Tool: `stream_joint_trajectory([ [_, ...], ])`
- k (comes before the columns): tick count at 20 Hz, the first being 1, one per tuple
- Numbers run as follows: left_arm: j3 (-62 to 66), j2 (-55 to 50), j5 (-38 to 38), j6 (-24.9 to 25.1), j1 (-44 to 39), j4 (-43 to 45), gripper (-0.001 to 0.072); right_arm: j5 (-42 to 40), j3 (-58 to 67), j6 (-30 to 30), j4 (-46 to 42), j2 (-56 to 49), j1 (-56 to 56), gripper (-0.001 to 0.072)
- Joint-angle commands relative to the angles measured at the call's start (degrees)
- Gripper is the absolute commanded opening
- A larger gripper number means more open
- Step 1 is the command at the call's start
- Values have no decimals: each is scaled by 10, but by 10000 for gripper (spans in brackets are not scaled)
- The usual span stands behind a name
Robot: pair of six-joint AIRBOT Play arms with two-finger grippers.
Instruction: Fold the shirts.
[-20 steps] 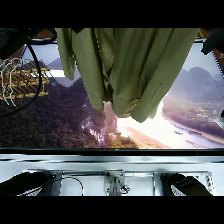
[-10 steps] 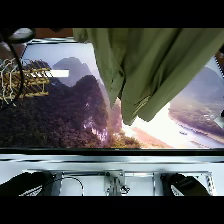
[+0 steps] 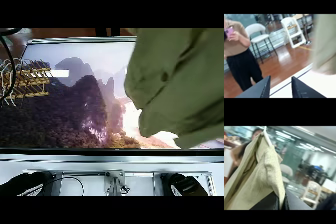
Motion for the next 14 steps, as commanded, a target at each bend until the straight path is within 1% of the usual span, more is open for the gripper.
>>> stream_joint_trajectory([
  [1,0,-21,-2,0,22,0,339,42,0,34,-113,37,-16,70],
  [5,0,-58,-2,0,29,1,339,47,0,33,-183,44,-96,70],
  [9,0,-80,4,0,34,1,339,57,0,31,-187,45,-176,71],
  [12,0,-83,10,0,45,1,339,67,0,33,-188,49,-209,71],
  [14,0,-83,21,0,58,0,339,78,0,35,-205,50,-225,71],
])
